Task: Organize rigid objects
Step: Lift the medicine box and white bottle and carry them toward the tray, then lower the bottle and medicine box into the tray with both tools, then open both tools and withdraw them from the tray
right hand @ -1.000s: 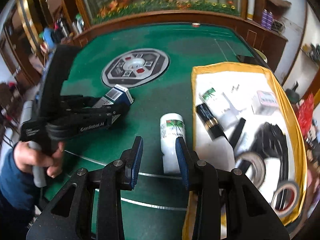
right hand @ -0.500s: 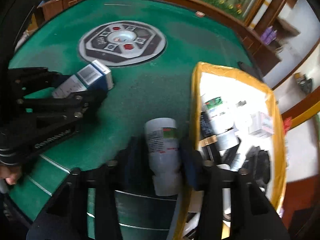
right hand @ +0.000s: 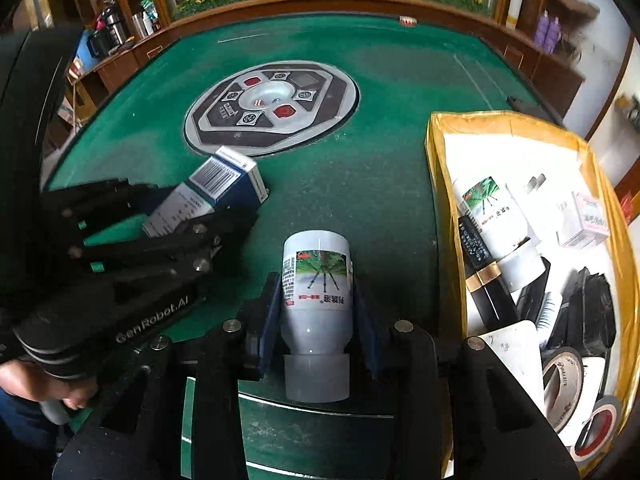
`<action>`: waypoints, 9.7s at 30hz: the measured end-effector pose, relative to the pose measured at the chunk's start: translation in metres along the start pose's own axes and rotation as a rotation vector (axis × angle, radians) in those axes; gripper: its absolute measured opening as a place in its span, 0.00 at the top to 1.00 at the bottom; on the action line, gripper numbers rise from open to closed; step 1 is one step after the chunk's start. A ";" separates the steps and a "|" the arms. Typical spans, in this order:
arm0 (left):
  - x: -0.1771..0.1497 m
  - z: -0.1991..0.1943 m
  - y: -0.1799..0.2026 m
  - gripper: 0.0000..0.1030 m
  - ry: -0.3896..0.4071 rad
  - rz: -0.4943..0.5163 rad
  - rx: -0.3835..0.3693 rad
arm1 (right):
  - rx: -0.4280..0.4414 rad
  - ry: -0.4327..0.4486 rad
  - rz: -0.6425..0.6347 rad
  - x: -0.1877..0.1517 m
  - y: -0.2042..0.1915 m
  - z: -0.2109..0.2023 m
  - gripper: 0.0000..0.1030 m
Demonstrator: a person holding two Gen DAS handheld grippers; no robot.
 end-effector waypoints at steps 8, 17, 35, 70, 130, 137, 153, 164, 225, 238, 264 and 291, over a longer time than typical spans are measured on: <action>-0.001 0.001 0.003 0.65 0.026 0.018 0.028 | -0.060 0.049 0.003 -0.010 -0.008 0.004 0.66; -0.002 0.002 0.005 0.64 0.059 0.027 0.042 | -0.018 0.063 0.024 -0.013 -0.006 -0.001 0.56; 0.001 0.005 0.002 0.56 0.071 0.013 0.057 | -0.037 0.058 0.018 -0.012 -0.013 0.002 0.50; 0.000 0.002 0.003 0.67 0.078 0.024 0.090 | -0.048 0.079 0.101 -0.019 0.000 -0.003 0.66; 0.016 -0.027 -0.010 0.67 0.241 -0.042 0.039 | 0.014 0.298 0.328 -0.026 0.069 -0.088 0.67; 0.016 -0.027 -0.006 0.67 0.242 -0.041 0.014 | 0.014 0.330 0.371 -0.043 0.088 -0.104 0.67; 0.018 -0.057 0.058 0.67 0.290 0.050 -0.058 | -0.016 0.362 0.476 -0.075 0.139 -0.124 0.67; 0.035 -0.059 0.129 0.67 0.271 0.100 -0.191 | -0.039 0.376 0.524 -0.085 0.162 -0.132 0.67; 0.037 -0.001 0.185 0.66 0.178 0.119 -0.169 | -0.028 0.180 0.440 0.007 0.200 -0.048 0.67; 0.036 -0.002 0.189 0.66 0.179 0.124 -0.168 | -0.031 0.180 0.441 0.004 0.199 -0.051 0.67; 0.037 -0.002 0.184 0.37 0.177 0.072 -0.178 | -0.043 0.180 0.427 0.002 0.197 -0.063 0.48; 0.038 -0.020 0.178 0.22 0.263 0.064 -0.178 | -0.109 0.284 0.474 -0.027 0.183 -0.111 0.20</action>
Point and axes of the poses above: each gripper's, at about its wrist camera, not at the fingertips, and z roughly the way its jaws point, y to its right, x to its top, the point moved 4 cm from there along z, roughly the way its jaws point, and after that the axes turned 2 degrees about x, right-handed, at the moved point
